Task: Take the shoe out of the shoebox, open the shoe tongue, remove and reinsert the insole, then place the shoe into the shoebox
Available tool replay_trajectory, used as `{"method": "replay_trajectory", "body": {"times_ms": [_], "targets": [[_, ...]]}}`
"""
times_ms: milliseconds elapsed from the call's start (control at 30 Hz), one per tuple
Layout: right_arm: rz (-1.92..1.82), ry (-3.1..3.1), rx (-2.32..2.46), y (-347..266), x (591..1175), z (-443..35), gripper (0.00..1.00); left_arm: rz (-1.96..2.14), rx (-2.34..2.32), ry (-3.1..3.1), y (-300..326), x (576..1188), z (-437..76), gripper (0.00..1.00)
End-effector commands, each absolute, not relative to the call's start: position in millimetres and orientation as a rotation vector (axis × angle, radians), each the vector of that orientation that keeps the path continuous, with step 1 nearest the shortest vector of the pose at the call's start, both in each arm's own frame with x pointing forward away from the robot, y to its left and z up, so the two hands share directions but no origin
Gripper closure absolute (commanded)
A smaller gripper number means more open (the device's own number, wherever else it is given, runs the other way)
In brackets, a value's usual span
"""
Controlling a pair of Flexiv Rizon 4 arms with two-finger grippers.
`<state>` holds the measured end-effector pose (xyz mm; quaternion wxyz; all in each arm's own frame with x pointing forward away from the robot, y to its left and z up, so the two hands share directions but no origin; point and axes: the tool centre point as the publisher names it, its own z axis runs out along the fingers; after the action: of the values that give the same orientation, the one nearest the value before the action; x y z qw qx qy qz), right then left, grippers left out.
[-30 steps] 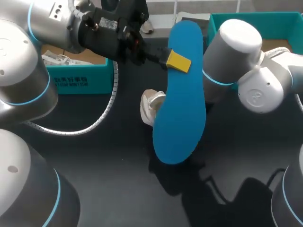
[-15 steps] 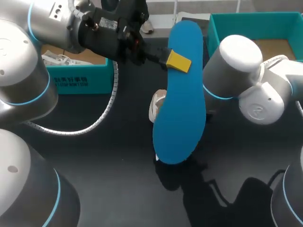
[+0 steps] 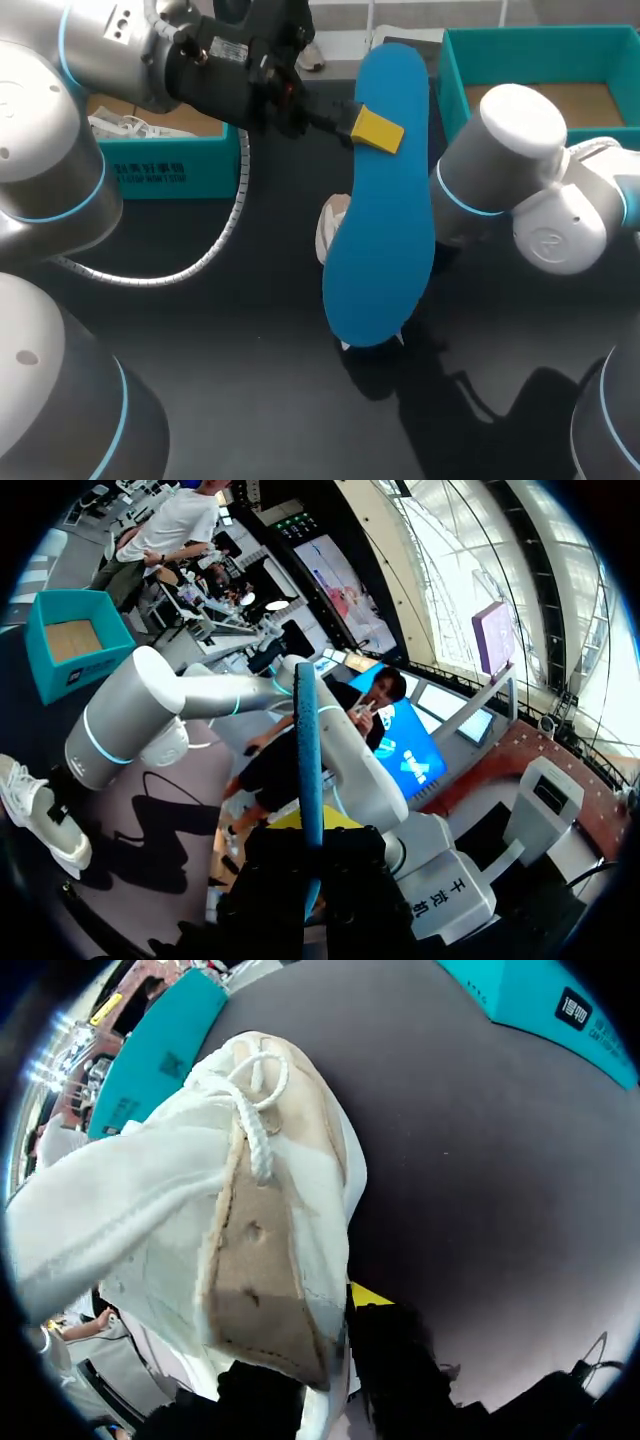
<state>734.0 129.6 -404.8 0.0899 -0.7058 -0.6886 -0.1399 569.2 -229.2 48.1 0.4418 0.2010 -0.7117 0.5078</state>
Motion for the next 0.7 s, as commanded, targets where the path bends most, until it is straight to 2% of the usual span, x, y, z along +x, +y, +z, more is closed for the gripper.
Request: {"method": "replay_trajectory", "body": {"times_ms": [33,233,700], "targets": [[-0.443,-2.037,-2.092,122.7,721.9,-397.4,0.0,1.261,0.499,-1.766,-229.0,568.8,46.6,1.0],[-0.551,-2.037,-2.047,109.3,708.1,-355.5,0.0,1.261,0.499,-1.766,-229.0,568.8,46.6,1.0],[-0.551,-2.037,-2.047,109.3,708.1,-355.5,0.0,1.261,0.499,-1.766,-229.0,568.8,46.6,1.0]]}}
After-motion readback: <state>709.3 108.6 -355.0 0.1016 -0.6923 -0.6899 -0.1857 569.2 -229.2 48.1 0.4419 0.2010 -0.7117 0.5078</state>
